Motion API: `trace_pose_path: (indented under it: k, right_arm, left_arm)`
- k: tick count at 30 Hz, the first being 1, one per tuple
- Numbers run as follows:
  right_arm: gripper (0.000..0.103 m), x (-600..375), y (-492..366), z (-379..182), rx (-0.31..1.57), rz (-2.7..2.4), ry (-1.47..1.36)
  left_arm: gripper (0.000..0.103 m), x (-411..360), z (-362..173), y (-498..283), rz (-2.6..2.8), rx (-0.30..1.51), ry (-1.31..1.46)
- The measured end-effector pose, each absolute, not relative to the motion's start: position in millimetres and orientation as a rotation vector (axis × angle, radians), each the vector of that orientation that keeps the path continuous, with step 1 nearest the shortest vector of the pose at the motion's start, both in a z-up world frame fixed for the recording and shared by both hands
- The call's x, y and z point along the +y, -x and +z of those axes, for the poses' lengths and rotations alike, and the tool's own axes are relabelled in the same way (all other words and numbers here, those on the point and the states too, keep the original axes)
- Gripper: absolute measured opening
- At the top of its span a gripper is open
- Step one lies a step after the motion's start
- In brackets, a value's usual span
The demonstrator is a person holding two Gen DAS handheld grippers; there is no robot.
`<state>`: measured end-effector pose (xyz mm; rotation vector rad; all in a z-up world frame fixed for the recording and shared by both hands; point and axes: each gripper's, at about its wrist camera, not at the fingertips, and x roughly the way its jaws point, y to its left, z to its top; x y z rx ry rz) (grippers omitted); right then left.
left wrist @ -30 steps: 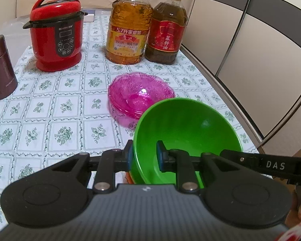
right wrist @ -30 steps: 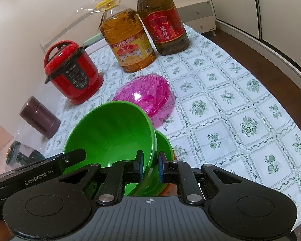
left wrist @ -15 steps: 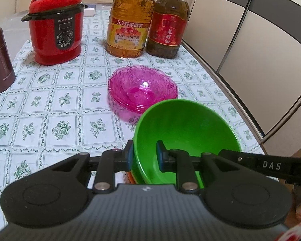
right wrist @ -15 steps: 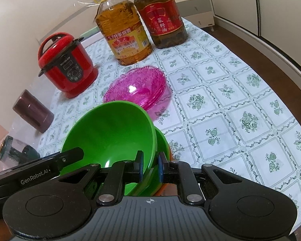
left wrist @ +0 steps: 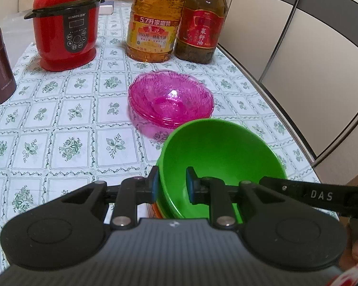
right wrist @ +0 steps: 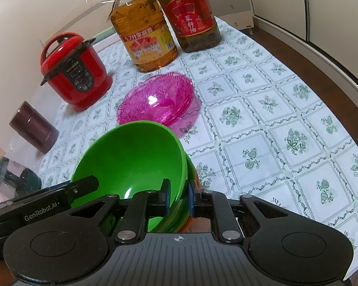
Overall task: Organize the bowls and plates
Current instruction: 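Carry the second green bowl over and lower it onto the nested bowls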
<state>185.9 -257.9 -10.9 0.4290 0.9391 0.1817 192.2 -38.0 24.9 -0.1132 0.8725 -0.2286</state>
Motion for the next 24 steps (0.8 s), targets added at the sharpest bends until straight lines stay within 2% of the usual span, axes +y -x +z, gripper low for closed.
trace_pose_path:
  k: [2,4,7,10,24]
  right_arm:
    - [0.015,-257.9,-186.0,-12.7,0.936,0.180,-0.430]
    - [0.023,-259.8,-186.0,-13.4,0.928,0.186,-0.452]
    - [0.027,-262.3,-183.5,-12.5,0.907,0.190,-0.459]
    - [0.030,-267.6,-180.3,-13.7,0.900,0.182,-0.485]
    - [0.032,-281.7,-166.8,-13.1,0.847,0.158,-0.568]
  left_arm:
    - [0.023,-37.4,20.7,-193.4,-0.222,0.883,0.120]
    - [0.027,-35.2,17.6,-192.8,-0.215,0.882,0.133]
    - [0.032,-30.7,16.1,-189.6,-0.201,0.869,0.151]
    - [0.033,-23.6,17.5,-184.9,-0.192,0.856,0.192]
    - [0.033,-14.9,27.0,-175.0,-0.192,0.824,0.257]
